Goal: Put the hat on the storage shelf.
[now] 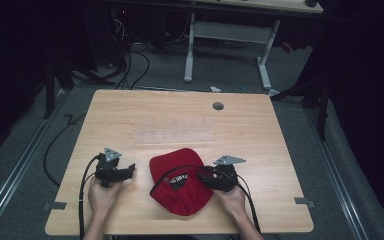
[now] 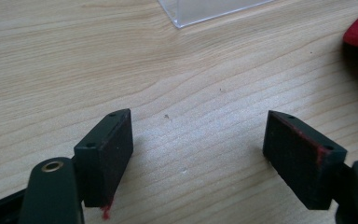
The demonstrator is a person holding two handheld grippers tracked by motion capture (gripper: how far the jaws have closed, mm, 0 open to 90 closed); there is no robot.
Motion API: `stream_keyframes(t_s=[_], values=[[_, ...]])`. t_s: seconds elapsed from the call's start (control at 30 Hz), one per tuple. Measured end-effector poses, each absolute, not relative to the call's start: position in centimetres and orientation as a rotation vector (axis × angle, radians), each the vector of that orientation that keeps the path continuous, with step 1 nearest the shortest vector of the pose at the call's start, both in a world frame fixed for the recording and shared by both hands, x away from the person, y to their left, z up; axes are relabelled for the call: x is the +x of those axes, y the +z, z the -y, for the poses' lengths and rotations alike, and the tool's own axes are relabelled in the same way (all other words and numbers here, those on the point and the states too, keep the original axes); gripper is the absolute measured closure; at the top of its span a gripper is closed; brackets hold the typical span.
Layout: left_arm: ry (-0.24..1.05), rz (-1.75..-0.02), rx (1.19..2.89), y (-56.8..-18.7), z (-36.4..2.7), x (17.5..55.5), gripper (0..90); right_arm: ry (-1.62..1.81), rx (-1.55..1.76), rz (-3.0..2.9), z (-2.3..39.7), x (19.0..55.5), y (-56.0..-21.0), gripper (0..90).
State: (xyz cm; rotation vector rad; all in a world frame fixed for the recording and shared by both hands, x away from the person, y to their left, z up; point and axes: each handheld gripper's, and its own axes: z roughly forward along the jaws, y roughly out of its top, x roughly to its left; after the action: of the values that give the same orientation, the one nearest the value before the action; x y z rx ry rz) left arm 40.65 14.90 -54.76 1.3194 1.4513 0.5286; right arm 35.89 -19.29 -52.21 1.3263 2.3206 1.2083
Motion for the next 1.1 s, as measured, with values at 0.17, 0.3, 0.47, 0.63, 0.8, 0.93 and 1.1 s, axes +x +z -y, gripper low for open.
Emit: stream_keyframes(t_s=[0.17,0.3,0.47,0.63,0.8,0.93,1.1], values=[[0.528,-1.451,1.319,-54.8,-14.9,40.6,24.5,1.192,1.325,-2.356,19.0,35.9,-52.6,57.7],[0.528,-1.451,1.319,-54.8,-14.9,40.6,24.5,1.202,1.320,-2.392,18.9,36.2,-53.0,67.9],[0.529,-1.451,1.319,-54.8,-14.9,40.7,24.5,1.238,1.305,-2.398,18.8,36.1,-53.0,80.4],[0.526,-1.451,1.317,-54.8,-14.9,40.7,24.8,1.254,1.294,-2.401,19.0,36.0,-52.7,83.3],[0.534,-1.458,1.309,-54.7,-14.9,40.7,25.1,1.298,1.301,-2.394,19.3,36.0,-52.5,84.5],[0.532,-1.454,1.314,-54.7,-14.8,40.7,27.1,1.315,1.303,-2.386,19.7,35.8,-52.0,84.9],[0.533,-1.453,1.315,-54.7,-14.8,40.7,26.7,1.342,1.323,-2.378,20.3,35.7,-51.6,85.1]])
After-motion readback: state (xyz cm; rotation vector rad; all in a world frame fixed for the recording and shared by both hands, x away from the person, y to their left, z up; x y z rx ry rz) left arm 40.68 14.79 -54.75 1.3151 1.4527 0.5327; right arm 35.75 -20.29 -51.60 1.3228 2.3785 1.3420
